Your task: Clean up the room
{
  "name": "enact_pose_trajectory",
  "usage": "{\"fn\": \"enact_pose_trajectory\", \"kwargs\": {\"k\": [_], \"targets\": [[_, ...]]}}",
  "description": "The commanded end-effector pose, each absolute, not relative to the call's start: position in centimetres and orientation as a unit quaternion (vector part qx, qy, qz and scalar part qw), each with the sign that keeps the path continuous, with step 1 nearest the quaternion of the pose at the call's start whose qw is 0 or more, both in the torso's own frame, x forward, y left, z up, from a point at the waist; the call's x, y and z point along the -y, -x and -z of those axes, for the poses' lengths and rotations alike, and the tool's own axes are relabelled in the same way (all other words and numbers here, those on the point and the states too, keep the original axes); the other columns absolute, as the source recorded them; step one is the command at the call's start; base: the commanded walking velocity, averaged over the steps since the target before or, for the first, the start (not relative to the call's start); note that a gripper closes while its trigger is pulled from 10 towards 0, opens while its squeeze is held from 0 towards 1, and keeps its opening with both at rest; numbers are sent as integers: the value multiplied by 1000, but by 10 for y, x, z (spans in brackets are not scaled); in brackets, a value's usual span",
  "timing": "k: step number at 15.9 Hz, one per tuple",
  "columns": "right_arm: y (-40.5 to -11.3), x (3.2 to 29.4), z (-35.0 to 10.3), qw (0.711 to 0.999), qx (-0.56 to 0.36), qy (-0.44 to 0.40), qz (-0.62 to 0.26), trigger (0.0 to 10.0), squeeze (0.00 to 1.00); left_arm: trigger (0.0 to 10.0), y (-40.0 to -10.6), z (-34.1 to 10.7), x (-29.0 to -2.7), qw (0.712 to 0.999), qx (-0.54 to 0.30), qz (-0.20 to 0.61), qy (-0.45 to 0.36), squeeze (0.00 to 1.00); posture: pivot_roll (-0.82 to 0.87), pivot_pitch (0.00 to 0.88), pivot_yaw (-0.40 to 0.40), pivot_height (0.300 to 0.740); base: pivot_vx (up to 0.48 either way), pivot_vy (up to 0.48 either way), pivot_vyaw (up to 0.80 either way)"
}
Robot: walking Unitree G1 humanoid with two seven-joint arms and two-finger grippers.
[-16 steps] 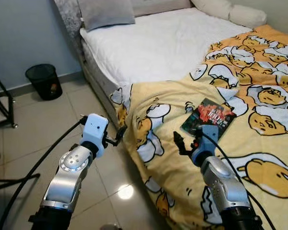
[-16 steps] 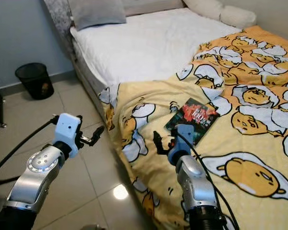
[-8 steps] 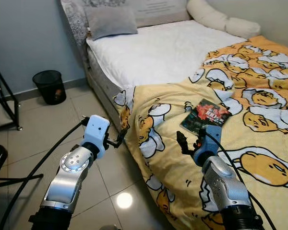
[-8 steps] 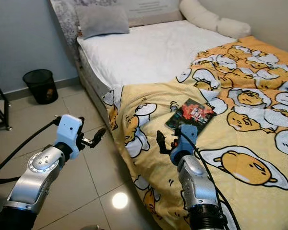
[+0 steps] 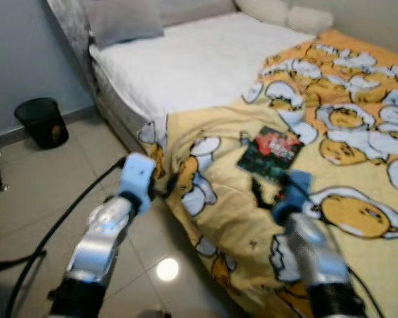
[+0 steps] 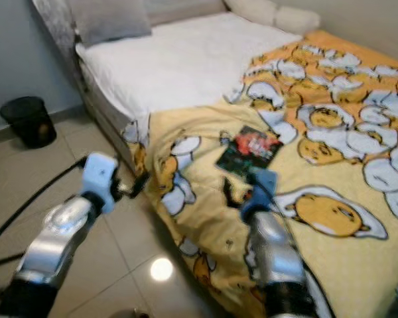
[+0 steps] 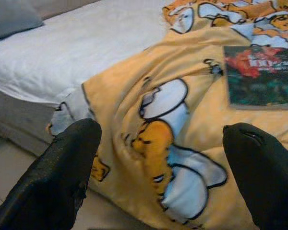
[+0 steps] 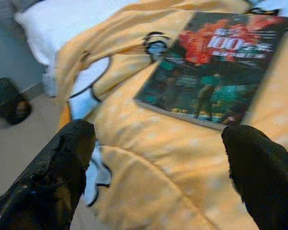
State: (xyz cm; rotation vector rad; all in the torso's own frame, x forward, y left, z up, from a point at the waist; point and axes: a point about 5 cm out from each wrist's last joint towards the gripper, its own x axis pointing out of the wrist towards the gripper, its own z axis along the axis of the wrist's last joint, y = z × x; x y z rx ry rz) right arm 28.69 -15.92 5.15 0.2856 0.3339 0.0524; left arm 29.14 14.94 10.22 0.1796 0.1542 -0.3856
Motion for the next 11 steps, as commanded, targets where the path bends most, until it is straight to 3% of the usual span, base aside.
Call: {"fn": "enact_pose_trajectory", "kwargs": {"k": [1, 5, 8, 11], "targets": [[-290, 146, -58, 976, -151, -151, -41, 10000, 0, 10000, -291, -98, -160, 976, -88, 173, -98, 0, 50, 0, 10, 740, 0, 461, 0], [-290, 144, -58, 975, -150, -158, -37, 10000, 0, 10000, -291, -97, -160, 976, -89, 174, -100, 0, 47, 0, 14, 740, 0, 458, -800], [-290, 143, -58, 975, -150, -162, -35, 10000, 0, 10000, -293, -97, -160, 976, -89, 174, -100, 0, 46, 0, 14, 740, 0, 454, 0], [-289, 143, -56, 974, -152, -164, -32, 10000, 0, 10000, -293, -97, -160, 978, -86, 168, -85, 0, 48, 0, 13, 740, 0, 81, 0]]}}
